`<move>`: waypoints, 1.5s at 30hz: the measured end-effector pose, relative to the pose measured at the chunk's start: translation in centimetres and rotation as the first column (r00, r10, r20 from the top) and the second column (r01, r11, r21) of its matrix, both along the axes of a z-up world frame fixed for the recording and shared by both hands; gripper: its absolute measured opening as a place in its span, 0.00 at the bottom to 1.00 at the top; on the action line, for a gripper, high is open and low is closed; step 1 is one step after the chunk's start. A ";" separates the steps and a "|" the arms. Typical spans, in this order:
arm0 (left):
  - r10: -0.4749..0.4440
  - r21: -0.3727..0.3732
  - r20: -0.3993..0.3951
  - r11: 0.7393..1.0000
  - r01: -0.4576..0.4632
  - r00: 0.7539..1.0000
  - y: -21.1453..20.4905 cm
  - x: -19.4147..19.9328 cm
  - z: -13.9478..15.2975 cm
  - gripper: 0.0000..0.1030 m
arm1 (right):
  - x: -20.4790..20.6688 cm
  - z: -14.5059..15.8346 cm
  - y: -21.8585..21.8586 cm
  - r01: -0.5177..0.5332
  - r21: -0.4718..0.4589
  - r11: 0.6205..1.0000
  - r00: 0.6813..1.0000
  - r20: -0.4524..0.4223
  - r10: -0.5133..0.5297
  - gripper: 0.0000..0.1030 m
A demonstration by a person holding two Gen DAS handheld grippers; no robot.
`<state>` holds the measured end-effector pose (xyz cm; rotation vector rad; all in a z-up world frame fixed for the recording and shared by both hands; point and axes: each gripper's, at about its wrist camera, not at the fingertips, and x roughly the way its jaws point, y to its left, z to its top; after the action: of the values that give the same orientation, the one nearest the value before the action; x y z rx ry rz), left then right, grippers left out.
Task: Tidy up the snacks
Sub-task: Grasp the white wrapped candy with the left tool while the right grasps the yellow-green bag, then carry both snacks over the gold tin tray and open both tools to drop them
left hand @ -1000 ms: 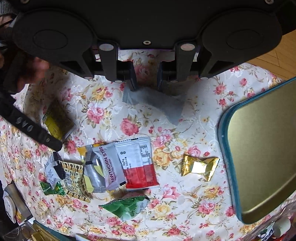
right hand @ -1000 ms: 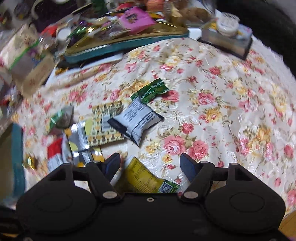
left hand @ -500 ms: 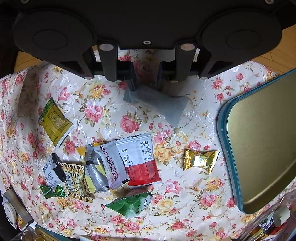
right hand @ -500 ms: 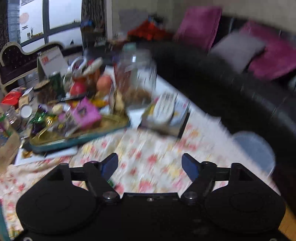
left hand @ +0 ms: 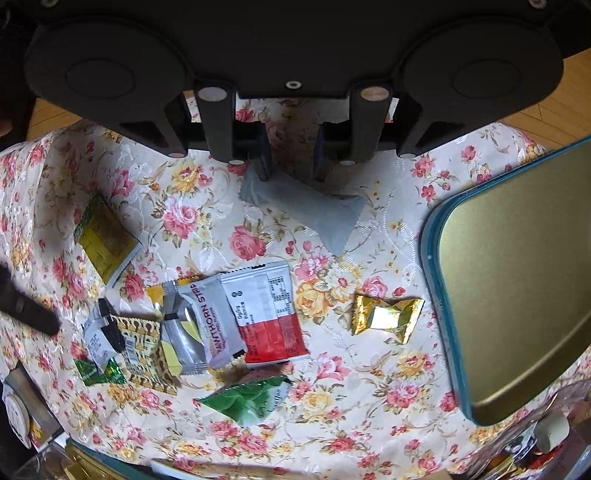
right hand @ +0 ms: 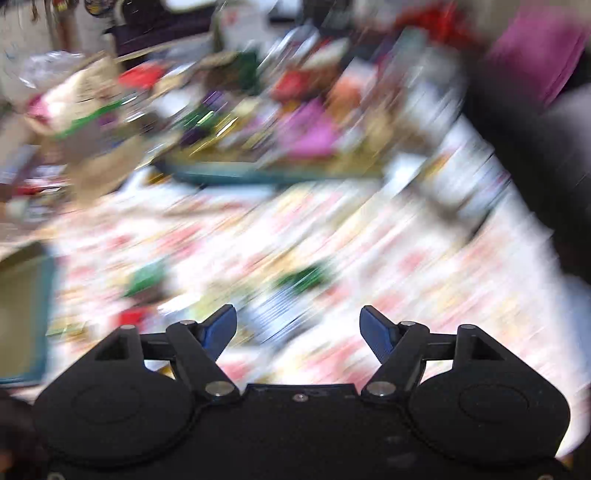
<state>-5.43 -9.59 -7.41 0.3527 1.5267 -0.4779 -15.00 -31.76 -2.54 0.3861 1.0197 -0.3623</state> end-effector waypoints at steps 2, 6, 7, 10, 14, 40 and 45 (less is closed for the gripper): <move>0.006 -0.001 0.001 1.000 -0.006 1.000 0.2 0.0 0.2 0.34 | -0.2 -0.6 -0.3 -0.027 0.018 0.999 1.000 -0.004 0.027 0.72; 0.001 -0.005 0.004 1.000 -0.001 1.000 0.7 0.1 0.3 0.34 | -0.6 -2.3 -0.1 -0.135 0.019 0.991 0.989 -0.056 0.136 0.71; 0.002 -0.010 0.000 1.000 -0.002 1.000 0.8 0.1 0.3 0.34 | -0.6 -2.5 0.5 -0.156 0.046 0.987 0.985 -0.067 0.159 0.71; 0.002 -0.034 -0.019 0.999 -0.002 1.000 1.1 0.4 0.6 0.34 | -1.1 -3.6 1.8 -0.203 0.098 0.974 0.973 -0.089 0.212 0.71; 0.013 -0.066 -0.038 0.998 -0.016 0.999 1.5 0.6 1.2 0.34 | -1.3 -5.0 3.1 -0.272 0.067 0.960 0.951 -0.134 0.278 0.71; 0.203 -0.114 -0.062 0.971 -0.209 0.977 1.3 1.4 0.4 0.33 | -0.4 -3.4 0.7 0.128 0.160 0.979 0.984 -0.147 -0.104 0.37; 0.240 -0.061 -0.067 0.968 -0.244 0.968 1.2 1.8 -0.6 0.33 | -0.5 -2.9 0.4 0.160 0.194 0.968 0.981 -0.141 -0.134 0.37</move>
<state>-3.67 -8.41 -8.02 0.0963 1.5820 -0.3491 -15.49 -31.34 -5.39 0.6338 1.1609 -0.4206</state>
